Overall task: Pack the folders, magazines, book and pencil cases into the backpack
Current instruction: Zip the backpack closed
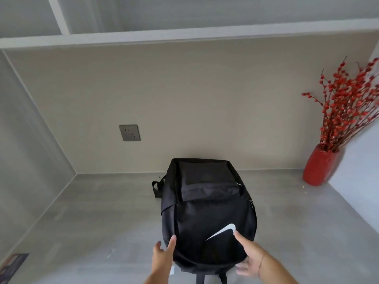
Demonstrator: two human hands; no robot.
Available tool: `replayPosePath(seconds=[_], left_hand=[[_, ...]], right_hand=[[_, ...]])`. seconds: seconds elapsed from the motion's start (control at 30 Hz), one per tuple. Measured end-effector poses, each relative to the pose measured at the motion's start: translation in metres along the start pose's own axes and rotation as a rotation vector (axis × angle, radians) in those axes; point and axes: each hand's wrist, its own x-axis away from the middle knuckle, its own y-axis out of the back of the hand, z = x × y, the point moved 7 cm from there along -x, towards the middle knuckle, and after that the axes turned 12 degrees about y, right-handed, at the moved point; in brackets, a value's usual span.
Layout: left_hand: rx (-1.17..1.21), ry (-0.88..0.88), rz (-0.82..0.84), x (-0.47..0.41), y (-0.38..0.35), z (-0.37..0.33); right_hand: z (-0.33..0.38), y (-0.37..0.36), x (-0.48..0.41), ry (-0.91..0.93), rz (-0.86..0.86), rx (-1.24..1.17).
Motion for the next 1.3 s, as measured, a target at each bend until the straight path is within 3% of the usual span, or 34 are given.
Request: replayPosePath(seconds=[0.03,0.23,0.43,0.87,1.13,1.3], left_hand=[[-0.042,0.027,0.061,0.006,-0.012,-0.01],[-0.398,-0.048,0.033,-0.005,-0.033,-0.026],[-0.513,-0.209,0.023,0.011,-0.042,-0.067],[-0.838,-0.288,-0.023,0.026,-0.05,-0.109],[-0.862,-0.35,0.039,0.041,-0.059,-0.122],[-0.89,-0.413,0.081,0.066,-0.086,-0.138]], right_hand=[[-0.003,-0.007,0.001,-0.002,-0.03,-0.073],[0.037,-0.001,-0.014,0.27,-0.228,-0.145],[0.116,0.02,-0.007,0.58,-0.263,0.106],[0.184,0.006,0.001,0.708,-0.218,0.361],[0.205,-0.002,0.005,0.746,-0.21,0.438],[0.265,-0.007,0.024,0.856,-0.239,0.532]])
